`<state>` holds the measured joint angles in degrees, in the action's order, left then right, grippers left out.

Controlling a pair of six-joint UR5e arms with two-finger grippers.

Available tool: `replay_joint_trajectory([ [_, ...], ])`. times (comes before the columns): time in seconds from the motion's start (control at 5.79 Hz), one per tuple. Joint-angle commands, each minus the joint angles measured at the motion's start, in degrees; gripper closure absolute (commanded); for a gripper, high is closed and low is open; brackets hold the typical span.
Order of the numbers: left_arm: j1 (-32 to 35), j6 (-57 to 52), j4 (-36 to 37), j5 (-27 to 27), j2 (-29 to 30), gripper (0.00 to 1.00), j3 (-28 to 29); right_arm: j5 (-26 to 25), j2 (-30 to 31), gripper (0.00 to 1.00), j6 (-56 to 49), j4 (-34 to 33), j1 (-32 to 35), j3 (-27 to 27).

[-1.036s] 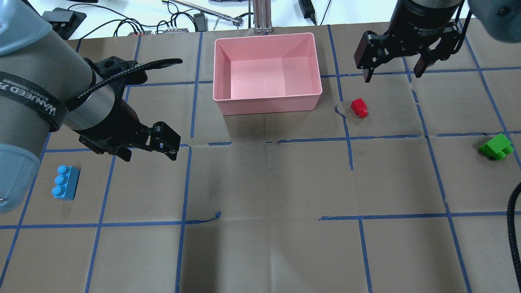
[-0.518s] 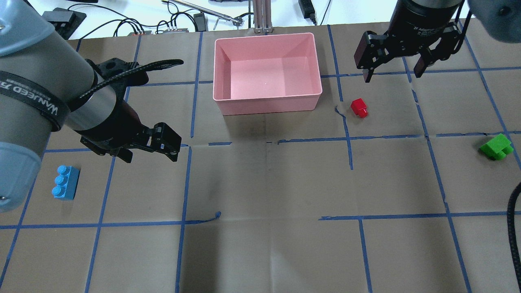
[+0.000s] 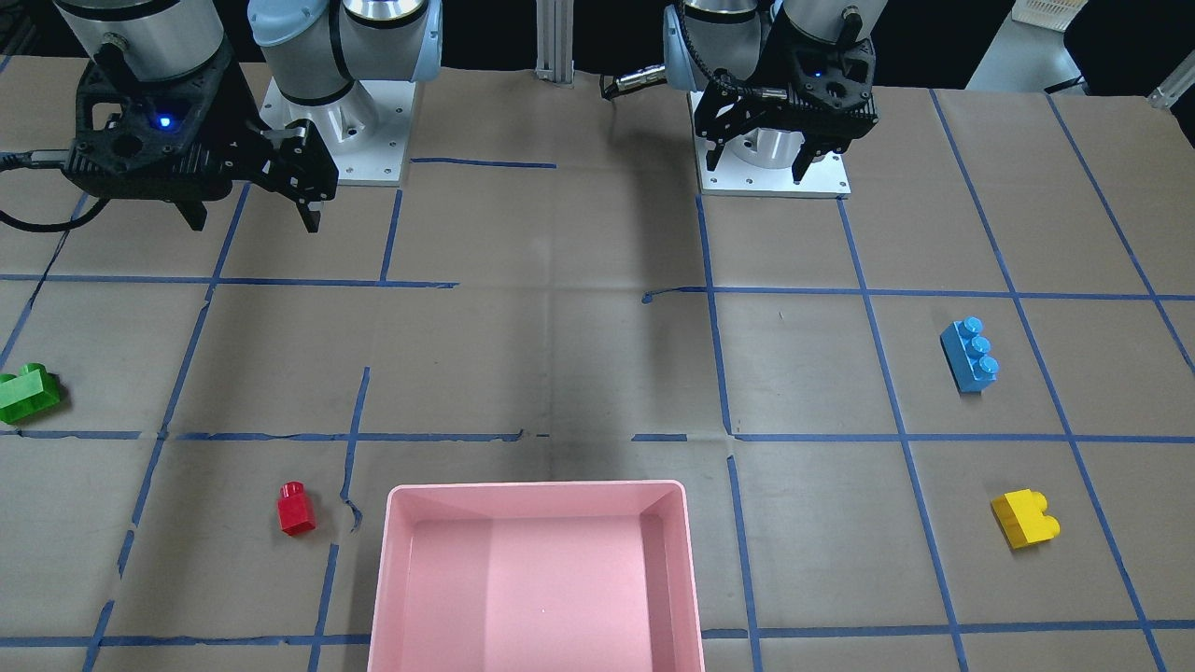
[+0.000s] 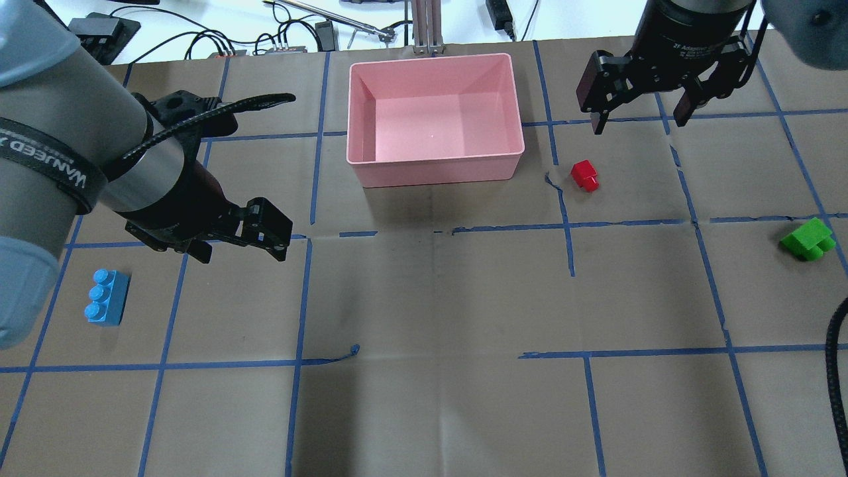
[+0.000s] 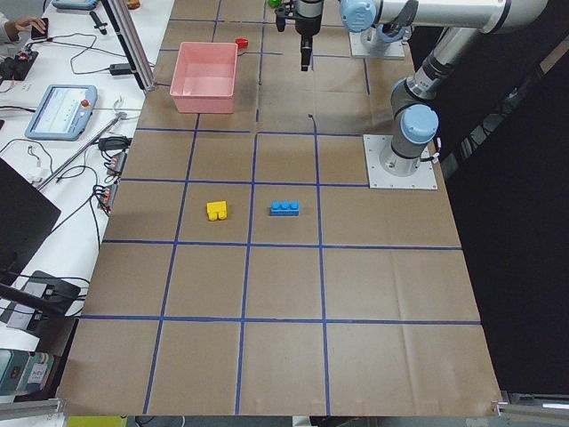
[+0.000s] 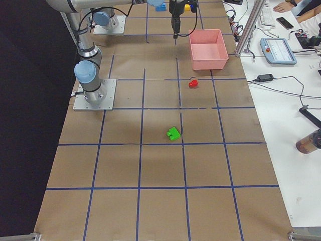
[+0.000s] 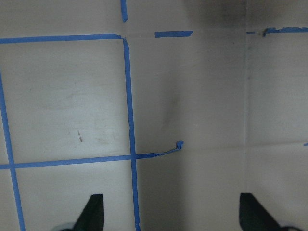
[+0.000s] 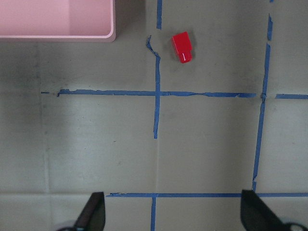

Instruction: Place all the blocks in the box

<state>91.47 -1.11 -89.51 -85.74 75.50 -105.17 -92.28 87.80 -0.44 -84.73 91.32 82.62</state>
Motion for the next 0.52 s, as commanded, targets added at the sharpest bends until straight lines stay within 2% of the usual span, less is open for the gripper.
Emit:
replay_joint_trajectory([
  [0.0,0.02,-0.30,-0.14,-0.30,0.26,0.00,-0.30,0.00,0.00,0.00,0.00,0.00,0.00,0.09],
  [0.17,-1.54,-0.99,-0.58,-0.48,-0.17,0.00,-0.30,0.00,0.00,0.00,0.00,0.00,0.00,0.00],
  [0.35,-8.43,-2.31,-0.58,-6.39,0.00,0.00,-1.43,0.00,0.00,0.00,0.00,0.00,0.00,0.09],
])
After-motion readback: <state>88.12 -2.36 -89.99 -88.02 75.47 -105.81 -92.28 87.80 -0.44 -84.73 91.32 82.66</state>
